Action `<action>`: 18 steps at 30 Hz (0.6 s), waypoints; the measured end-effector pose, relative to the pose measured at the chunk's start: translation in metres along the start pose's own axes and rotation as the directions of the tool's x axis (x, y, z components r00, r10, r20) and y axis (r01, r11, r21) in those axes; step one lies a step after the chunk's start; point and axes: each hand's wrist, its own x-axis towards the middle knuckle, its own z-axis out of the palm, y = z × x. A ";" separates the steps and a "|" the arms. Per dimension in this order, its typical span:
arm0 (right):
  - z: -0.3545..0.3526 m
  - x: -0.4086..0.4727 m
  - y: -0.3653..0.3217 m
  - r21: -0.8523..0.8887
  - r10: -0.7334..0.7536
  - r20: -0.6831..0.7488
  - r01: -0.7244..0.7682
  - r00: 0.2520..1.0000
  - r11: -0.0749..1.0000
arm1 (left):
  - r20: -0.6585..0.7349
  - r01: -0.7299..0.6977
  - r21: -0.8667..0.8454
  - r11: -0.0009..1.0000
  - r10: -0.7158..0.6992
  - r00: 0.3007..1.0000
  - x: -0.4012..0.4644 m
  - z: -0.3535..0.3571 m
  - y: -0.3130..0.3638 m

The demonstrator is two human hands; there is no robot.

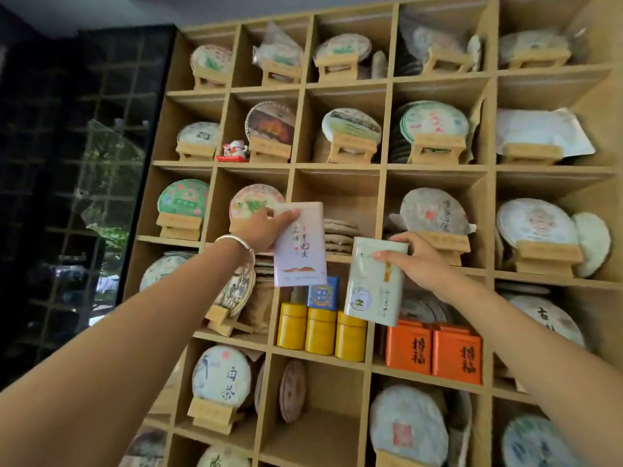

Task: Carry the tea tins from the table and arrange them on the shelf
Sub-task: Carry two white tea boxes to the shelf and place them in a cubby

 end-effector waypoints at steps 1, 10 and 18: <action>0.005 0.013 0.001 0.000 -0.002 -0.008 0.002 1.000 1.000 | 0.001 -0.007 -0.004 1.000 0.007 1.000 0.012 -0.003 -0.004; 0.046 0.135 0.014 0.003 0.006 -0.156 -0.006 0.988 1.000 | 0.012 -0.094 -0.049 0.994 0.094 0.995 0.141 -0.005 -0.056; 0.059 0.214 0.025 -0.052 -0.018 -0.210 0.007 0.978 0.999 | 0.062 -0.193 -0.111 0.975 0.201 0.978 0.224 0.023 -0.087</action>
